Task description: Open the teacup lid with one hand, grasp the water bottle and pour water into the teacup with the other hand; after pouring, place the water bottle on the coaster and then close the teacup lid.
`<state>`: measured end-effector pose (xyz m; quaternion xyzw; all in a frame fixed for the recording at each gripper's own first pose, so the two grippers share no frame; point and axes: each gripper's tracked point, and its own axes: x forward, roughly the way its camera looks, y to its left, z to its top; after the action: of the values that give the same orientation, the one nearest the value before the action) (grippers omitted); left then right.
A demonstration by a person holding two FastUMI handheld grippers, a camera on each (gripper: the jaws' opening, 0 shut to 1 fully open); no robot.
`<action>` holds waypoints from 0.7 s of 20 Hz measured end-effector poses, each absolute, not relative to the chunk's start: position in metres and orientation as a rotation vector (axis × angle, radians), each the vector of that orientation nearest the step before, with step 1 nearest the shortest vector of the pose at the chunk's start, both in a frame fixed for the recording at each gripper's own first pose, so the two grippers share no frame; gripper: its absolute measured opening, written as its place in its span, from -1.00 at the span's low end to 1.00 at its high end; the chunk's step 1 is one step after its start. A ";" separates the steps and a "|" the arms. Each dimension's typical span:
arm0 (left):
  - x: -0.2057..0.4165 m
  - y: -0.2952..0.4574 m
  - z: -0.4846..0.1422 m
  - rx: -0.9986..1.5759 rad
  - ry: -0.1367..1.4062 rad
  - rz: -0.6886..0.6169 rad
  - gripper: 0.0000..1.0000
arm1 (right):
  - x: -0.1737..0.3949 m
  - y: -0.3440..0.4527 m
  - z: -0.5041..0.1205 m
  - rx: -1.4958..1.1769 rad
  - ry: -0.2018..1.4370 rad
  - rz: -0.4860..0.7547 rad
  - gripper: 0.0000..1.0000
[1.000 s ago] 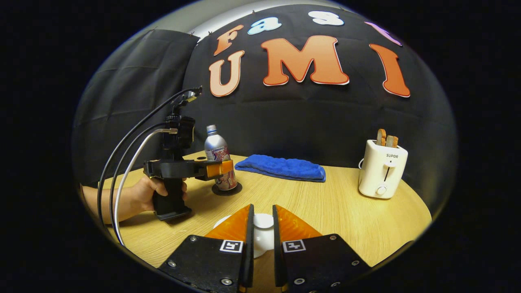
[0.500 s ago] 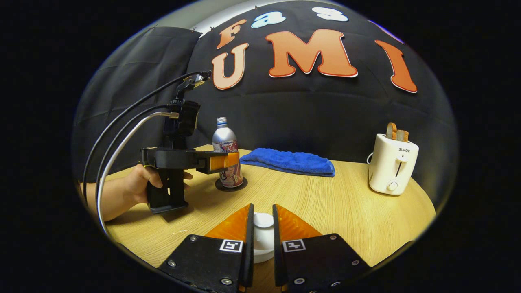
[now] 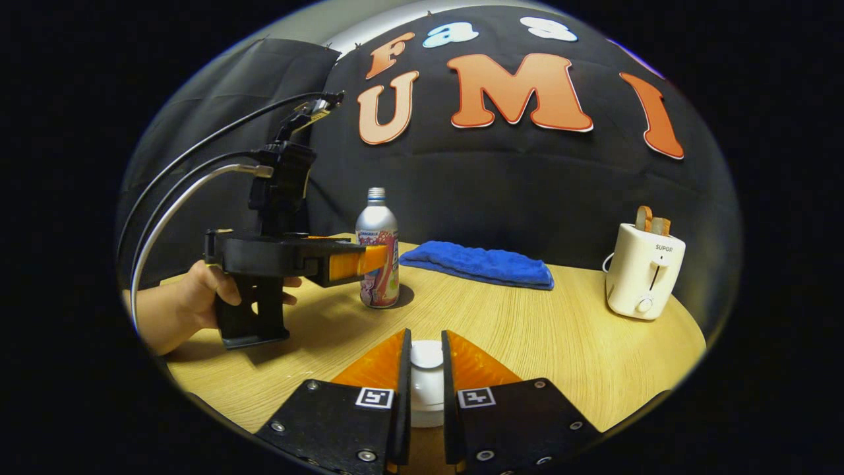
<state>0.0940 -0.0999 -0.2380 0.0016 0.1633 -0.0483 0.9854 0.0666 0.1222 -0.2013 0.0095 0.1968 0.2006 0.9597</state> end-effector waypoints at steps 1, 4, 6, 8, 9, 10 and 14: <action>0.092 -0.097 -0.234 0.007 0.315 -0.090 0.95 | 0.065 0.122 -0.202 0.011 0.395 0.404 -0.59; 0.085 -0.097 -0.221 -0.005 0.279 -0.081 0.95 | 0.065 0.120 -0.202 0.004 0.384 0.390 -0.58; 0.077 -0.095 -0.216 -0.007 0.268 -0.074 0.95 | 0.066 0.118 -0.203 0.003 0.385 0.376 -0.51; 0.067 -0.092 -0.207 -0.014 0.257 -0.070 0.95 | 0.068 0.109 -0.200 -0.031 0.381 0.338 -0.37; 0.060 -0.093 -0.202 -0.017 0.246 -0.068 0.95 | 0.066 0.108 -0.195 -0.046 0.368 0.329 -0.23; 0.054 -0.093 -0.195 -0.017 0.232 -0.065 0.95 | 0.065 0.105 -0.187 -0.055 0.347 0.317 -0.06; 0.026 -0.090 -0.163 -0.017 0.166 -0.054 0.95 | 0.057 0.099 -0.145 -0.058 0.237 0.299 0.41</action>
<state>0.0260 -0.0905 -0.1630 -0.0083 0.0830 -0.0270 0.9962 0.0568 0.0986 -0.1451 -0.0288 0.1180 0.1485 0.9814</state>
